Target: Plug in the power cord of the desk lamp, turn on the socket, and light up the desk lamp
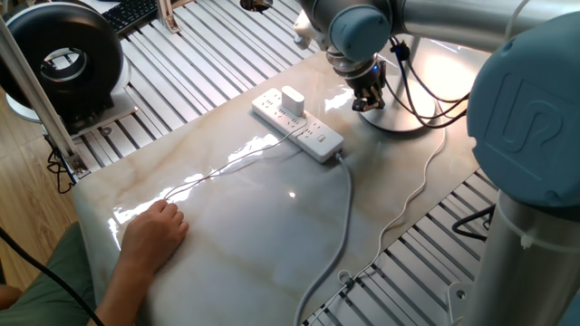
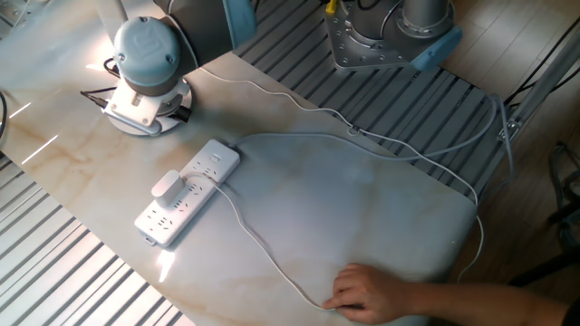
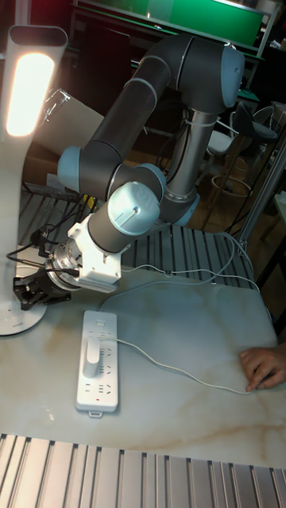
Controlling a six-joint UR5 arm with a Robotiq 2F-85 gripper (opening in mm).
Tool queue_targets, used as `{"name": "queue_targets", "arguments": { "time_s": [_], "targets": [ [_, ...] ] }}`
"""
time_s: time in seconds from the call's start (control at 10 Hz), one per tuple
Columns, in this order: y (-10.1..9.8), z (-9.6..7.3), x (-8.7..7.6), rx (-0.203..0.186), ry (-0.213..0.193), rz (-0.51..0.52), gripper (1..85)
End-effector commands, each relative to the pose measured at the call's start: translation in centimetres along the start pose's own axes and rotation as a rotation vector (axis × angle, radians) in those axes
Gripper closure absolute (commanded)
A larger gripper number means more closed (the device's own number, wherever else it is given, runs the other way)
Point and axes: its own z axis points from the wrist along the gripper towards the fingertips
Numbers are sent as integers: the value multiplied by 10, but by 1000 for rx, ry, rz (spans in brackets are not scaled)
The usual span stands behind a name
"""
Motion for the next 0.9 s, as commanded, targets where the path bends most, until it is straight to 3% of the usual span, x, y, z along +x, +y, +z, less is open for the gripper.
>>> {"name": "queue_targets", "arguments": {
  "time_s": [0.0, 0.8],
  "targets": [
    [14, -2, 2, -57, 7, 32, 847],
    [16, -7, 5, -71, 15, 41, 847]
  ]
}}
